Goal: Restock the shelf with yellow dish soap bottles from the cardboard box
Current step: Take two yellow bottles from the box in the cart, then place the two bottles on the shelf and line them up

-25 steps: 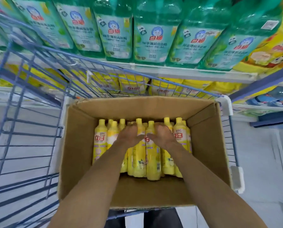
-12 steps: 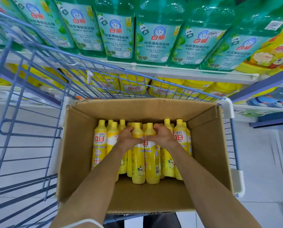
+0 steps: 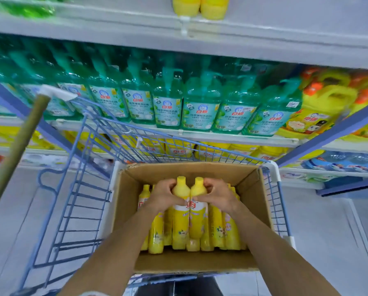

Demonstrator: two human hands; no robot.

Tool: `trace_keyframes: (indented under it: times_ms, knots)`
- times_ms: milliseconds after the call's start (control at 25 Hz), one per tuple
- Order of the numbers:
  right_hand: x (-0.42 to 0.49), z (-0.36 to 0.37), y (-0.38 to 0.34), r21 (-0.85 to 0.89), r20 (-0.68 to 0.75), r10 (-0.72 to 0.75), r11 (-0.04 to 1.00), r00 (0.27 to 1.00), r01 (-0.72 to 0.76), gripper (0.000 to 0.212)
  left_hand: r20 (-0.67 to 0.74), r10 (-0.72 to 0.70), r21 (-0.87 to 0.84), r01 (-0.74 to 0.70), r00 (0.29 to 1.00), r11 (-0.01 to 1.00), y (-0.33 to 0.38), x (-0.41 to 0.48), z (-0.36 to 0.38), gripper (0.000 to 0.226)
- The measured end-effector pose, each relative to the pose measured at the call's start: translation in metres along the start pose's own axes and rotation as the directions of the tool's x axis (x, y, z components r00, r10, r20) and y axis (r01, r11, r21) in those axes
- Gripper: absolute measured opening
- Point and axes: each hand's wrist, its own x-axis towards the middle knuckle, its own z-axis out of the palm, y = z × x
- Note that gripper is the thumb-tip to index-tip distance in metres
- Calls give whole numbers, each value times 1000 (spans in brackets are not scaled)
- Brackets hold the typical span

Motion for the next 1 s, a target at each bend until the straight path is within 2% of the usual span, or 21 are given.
trace_keyframes:
  times_ms: [160, 280, 320, 440, 560, 640, 840, 1000]
  knots:
    - [-30, -58, -101, -22, -77, -143, 990, 987, 141, 64, -22, 169, 28, -168, 985, 985, 112, -28, -50, 67]
    - [-49, -106, -186, -59, -185, -279, 960, 942, 273, 86, -51, 314, 83, -309, 948, 947, 206, -62, -87, 65]
    - [-60, -121, -216, -74, -206, -326, 945, 923, 317, 84, -64, 383, 113, -374, 922, 920, 233, -72, -99, 63]
    - [-98, -157, -296, -136, -251, -464, 886, 850, 444, 53, -91, 542, 163, -525, 835, 836, 308, -104, -129, 60]
    - [-128, -188, -362, -155, -300, -600, 797, 741, 583, 44, -114, 650, 179, -628, 752, 757, 376, -136, -153, 62]
    - [-141, -207, -400, -147, -324, -673, 730, 665, 667, 45, -130, 722, 198, -696, 680, 691, 417, -150, -165, 60]
    - [-134, -254, -471, -164, -386, -763, 609, 518, 776, 54, -251, 798, 264, -754, 548, 602, 497, -160, -193, 62]
    - [-112, -270, -497, -161, -399, -772, 590, 494, 791, 59, -332, 808, 338, -738, 487, 584, 520, -141, -203, 58]
